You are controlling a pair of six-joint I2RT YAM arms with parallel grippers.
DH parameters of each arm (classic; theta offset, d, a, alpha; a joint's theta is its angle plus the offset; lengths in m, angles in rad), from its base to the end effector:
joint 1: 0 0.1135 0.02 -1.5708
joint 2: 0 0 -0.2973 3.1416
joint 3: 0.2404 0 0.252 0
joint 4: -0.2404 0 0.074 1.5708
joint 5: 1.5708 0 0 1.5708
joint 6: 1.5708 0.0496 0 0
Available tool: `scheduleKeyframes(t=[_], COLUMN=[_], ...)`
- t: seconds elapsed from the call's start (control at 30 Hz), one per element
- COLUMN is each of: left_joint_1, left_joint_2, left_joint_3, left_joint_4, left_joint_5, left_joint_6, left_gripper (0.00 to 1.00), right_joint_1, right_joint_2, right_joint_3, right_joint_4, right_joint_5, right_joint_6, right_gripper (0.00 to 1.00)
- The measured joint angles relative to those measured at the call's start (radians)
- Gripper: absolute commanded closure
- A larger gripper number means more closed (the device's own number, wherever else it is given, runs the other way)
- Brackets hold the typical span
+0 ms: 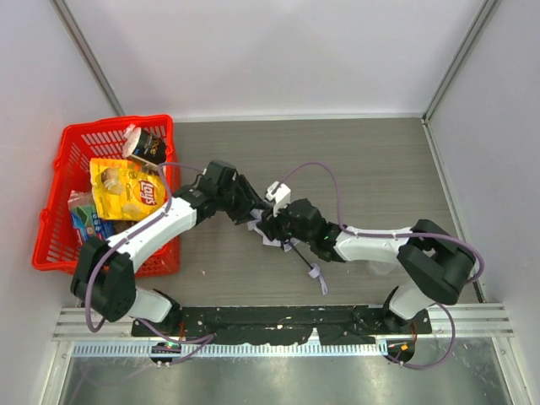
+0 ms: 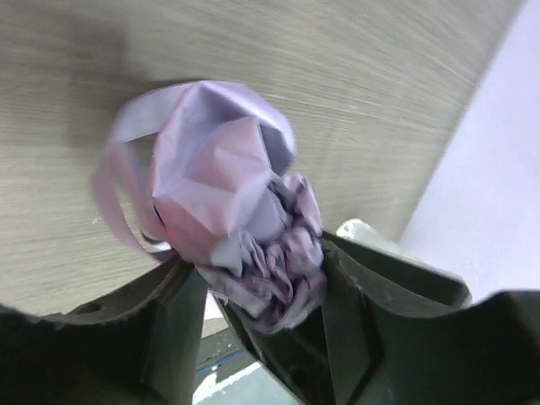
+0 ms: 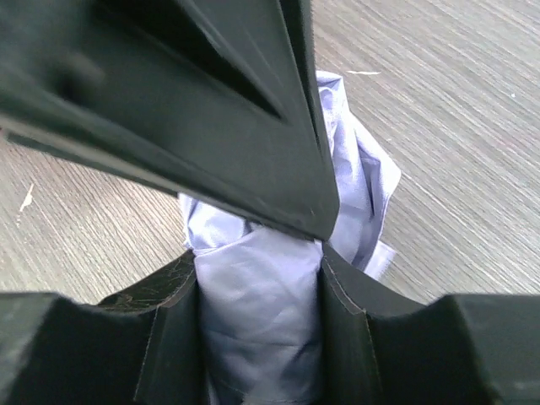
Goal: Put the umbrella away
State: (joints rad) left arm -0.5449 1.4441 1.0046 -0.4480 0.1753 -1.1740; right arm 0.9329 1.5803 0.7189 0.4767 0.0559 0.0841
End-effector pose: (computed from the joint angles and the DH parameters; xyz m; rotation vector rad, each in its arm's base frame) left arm 0.2581 -0.1665 0.2633 -0.7519 2.5825 -0.8784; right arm 0.2061 0.2733 0.2178 -0.7913 1.8430 0.6090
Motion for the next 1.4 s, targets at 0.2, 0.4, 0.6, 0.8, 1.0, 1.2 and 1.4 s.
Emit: scheduleKeyframes(t=[0.2, 0.4, 0.6, 0.8, 1.0, 1.2, 1.4], left_joint_1=[0.034, 0.064, 0.069, 0.054, -0.014, -0.025, -0.036], left_joint_2=[-0.096, -0.198, -0.239, -0.2, -0.137, -0.182, -0.256], left_joint_3=[-0.002, -0.028, -0.101, -0.126, -0.127, -0.163, -0.171], left_joint_4=[0.142, 0.311, 0.532, 0.679, 0.853, 0.885, 0.851], left_joint_5=[0.092, 0.138, 0.272, 0.387, 0.455, 0.422, 0.391], left_joint_6=[0.095, 0.198, 0.234, 0.228, 0.187, 0.227, 0.292], left_gripper=[0.22, 0.01, 0.0, 0.0, 0.0, 0.0, 0.0], right_joint_1=[-0.086, -0.156, -0.263, -0.304, -0.314, -0.333, -0.335], right_joint_2=[-0.106, -0.222, -0.357, -0.449, -0.459, -0.472, -0.51], right_joint_3=[-0.045, -0.103, -0.113, -0.092, -0.064, -0.05, -0.019], right_joint_4=[-0.047, -0.15, -0.223, -0.232, -0.231, -0.231, -0.223], right_joint_5=[-0.111, -0.245, -0.391, -0.491, -0.568, -0.62, -0.649], right_joint_6=[0.017, 0.035, 0.078, 0.122, 0.188, 0.261, 0.335], right_gripper=[0.99, 0.99, 0.99, 0.99, 0.99, 0.99, 0.99])
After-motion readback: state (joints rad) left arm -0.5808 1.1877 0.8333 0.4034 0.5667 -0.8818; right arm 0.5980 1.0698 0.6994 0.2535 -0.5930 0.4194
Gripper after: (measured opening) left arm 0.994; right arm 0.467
